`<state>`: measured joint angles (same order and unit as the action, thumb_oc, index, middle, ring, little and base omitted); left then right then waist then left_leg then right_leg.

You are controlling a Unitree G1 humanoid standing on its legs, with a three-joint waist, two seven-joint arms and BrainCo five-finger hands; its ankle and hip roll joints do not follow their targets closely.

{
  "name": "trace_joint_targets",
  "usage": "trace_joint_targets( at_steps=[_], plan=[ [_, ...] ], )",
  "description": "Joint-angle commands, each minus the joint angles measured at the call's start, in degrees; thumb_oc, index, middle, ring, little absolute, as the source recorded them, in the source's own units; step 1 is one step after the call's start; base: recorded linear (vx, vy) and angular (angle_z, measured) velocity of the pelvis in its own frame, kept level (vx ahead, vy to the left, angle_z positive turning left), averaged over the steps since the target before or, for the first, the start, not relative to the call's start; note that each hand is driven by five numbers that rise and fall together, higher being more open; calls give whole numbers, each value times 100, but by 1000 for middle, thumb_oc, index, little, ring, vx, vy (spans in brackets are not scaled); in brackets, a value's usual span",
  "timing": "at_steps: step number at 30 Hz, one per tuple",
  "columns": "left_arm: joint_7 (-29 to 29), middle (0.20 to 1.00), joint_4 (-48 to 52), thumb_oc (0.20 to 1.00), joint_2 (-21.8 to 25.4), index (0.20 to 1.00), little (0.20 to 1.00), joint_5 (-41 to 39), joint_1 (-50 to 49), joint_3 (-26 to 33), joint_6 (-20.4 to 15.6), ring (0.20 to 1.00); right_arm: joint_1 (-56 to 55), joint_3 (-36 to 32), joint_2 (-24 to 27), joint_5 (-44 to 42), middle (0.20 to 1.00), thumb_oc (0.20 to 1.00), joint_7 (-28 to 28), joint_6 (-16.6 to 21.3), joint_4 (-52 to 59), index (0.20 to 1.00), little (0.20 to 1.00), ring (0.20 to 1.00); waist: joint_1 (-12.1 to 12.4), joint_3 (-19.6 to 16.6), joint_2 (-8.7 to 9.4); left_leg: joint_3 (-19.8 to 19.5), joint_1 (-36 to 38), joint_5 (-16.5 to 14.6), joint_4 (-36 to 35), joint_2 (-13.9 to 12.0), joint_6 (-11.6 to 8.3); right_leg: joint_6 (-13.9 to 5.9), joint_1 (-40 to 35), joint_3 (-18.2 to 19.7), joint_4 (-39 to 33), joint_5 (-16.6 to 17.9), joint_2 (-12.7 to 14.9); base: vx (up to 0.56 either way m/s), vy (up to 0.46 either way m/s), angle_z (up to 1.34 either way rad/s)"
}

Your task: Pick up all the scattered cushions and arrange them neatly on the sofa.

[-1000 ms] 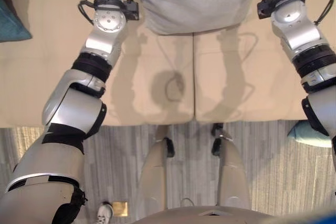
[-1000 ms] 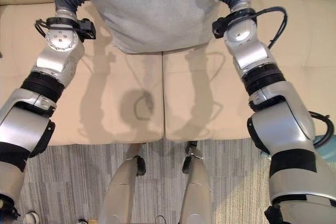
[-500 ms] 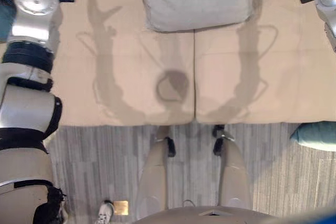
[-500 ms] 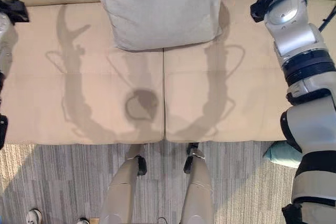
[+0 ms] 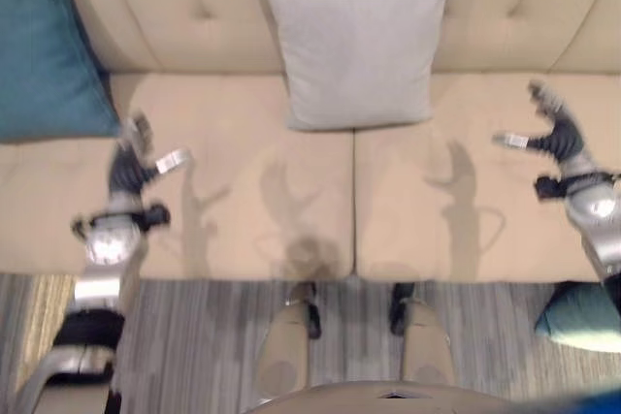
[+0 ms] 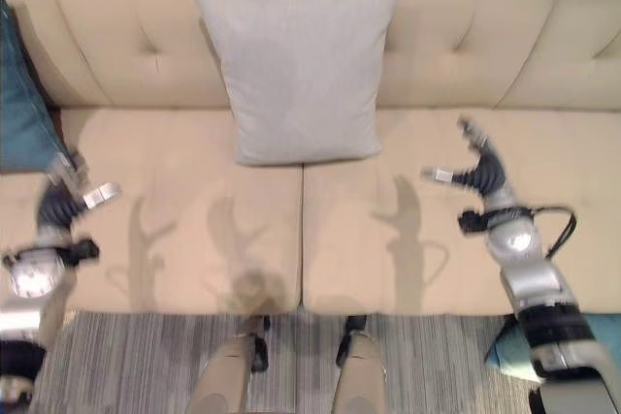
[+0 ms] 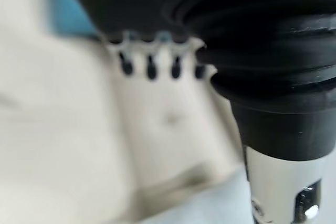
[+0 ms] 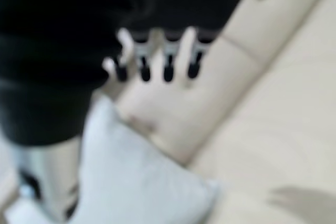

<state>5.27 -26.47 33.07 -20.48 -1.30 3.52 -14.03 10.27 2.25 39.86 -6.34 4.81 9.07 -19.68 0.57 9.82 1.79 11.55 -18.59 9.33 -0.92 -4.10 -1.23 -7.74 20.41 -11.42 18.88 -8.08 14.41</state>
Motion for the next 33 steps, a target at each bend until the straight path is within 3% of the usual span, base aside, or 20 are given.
trace_joint_targets(
  at_steps=[1,4,5,8,10,13,20,22,25,28,29,31,33],
  plan=[
    [-185,1000,-531,1000,-115,1000,1000,682,90,-2,192,1000,-55,296,-7,483,1000,1000,-349,126,-148,1000,1000,1000,-114,-270,169,92,511,-432,135,-300,-409,-267,-1013,-280,-1905,1211,-121,-15,-44,0],
    [-205,1000,-1015,1000,-464,1000,1000,732,-188,22,297,1000,-314,380,-213,728,1000,1000,-400,90,-378,1000,1000,1000,-138,-314,143,124,701,-410,76,-349,-418,-242,-1168,-279,-1901,1148,-163,-23,-28,-3],
    [-279,1000,-1686,1000,-807,1000,1000,689,-272,52,436,1000,-477,568,-348,1194,1000,1000,-403,-9,-742,1000,1000,1000,-167,-403,120,156,886,-363,-47,-390,-437,-214,-1328,-279,-1945,1098,-238,-57,-51,-13],
    [-306,1000,-2426,1000,-1076,1000,1000,1013,-327,-172,533,1000,-684,719,-634,1521,1000,1000,-314,-93,-1434,1000,1000,1000,-227,-510,99,202,1108,-303,-167,-462,-476,-180,-1546,-275,-1990,1004,-328,-39,-43,-7],
    [-305,1000,-2431,1000,-1075,1000,1000,1013,-321,-172,531,1000,-678,719,-636,1521,1000,1000,-312,-90,-1439,1000,1000,1000,-229,-521,99,200,1086,-291,-168,-461,-473,-178,-1528,-276,-1997,1018,-329,-30,-38,-3],
    [-305,1000,-3244,1000,-1298,1000,1000,1255,-335,-334,674,1000,-893,764,-1012,1509,1000,1000,-220,-244,-2573,1000,1000,1000,-341,-666,81,242,1351,-252,-264,-606,-537,-84,-1788,-241,-1927,772,-490,-48,-89,1],
    [-330,1000,-3818,1000,-1336,1000,1000,1490,-392,-443,800,1000,-1012,873,-1259,1398,1000,1000,-234,-346,-3504,1000,1000,1000,-388,-656,85,224,1501,-212,-141,-824,-606,97,-2072,-142,-1887,513,-736,-50,-102,-1],
    [-289,1000,-3887,1000,-1312,1000,1000,1477,-325,-497,805,1000,-1001,902,-1359,1323,1000,1000,-180,-397,-3899,1000,1000,1000,-412,-559,85,162,1181,-16,113,-1020,-735,228,-2091,20,-2037,445,-943,-199,-150,0],
    [-285,1000,-3909,1000,-1310,1000,1000,1557,-291,-569,829,1000,-974,948,-1396,1334,1000,1000,-138,-432,-4085,1000,1000,1000,-409,-517,101,130,951,64,337,-1086,-768,293,-2098,79,-2169,462,-1033,-176,-83,18],
    [-310,1000,-3940,1000,-1409,1000,1000,1599,-85,-729,805,1000,-811,1059,-1434,1355,1000,1000,-105,-470,-4355,1000,1000,1000,-386,-280,300,-510,806,-925,1451,-432,-476,331,-1798,246,-2056,724,-853,-256,-21,26],
    [-310,1000,-3942,1000,-1408,1000,1000,1598,-82,-729,804,1000,-808,1058,-1436,1355,1000,1000,-105,-470,-4356,1000,1000,1000,-399,-295,302,-520,781,-914,1450,-423,-472,329,-1779,236,-2055,729,-845,-161,31,-6],
    [-336,1000,-3874,1000,-1506,1000,1000,1557,60,-850,799,1000,-713,1052,-1485,1366,1000,1000,-114,-531,-4524,1000,1000,1000,-510,-298,350,-765,1032,-1494,1979,135,-335,312,-1524,467,-2002,961,-804,-165,169,10],
    [-315,1000,-3807,1000,-1572,1000,1000,1510,137,-937,783,1000,-708,1011,-1508,1413,1000,1000,-113,-565,-4603,1000,1000,1000,-627,-368,302,-1038,1346,-1795,1515,387,-224,195,-1310,602,-1972,1072,-776,-187,320,-27]
  ],
)
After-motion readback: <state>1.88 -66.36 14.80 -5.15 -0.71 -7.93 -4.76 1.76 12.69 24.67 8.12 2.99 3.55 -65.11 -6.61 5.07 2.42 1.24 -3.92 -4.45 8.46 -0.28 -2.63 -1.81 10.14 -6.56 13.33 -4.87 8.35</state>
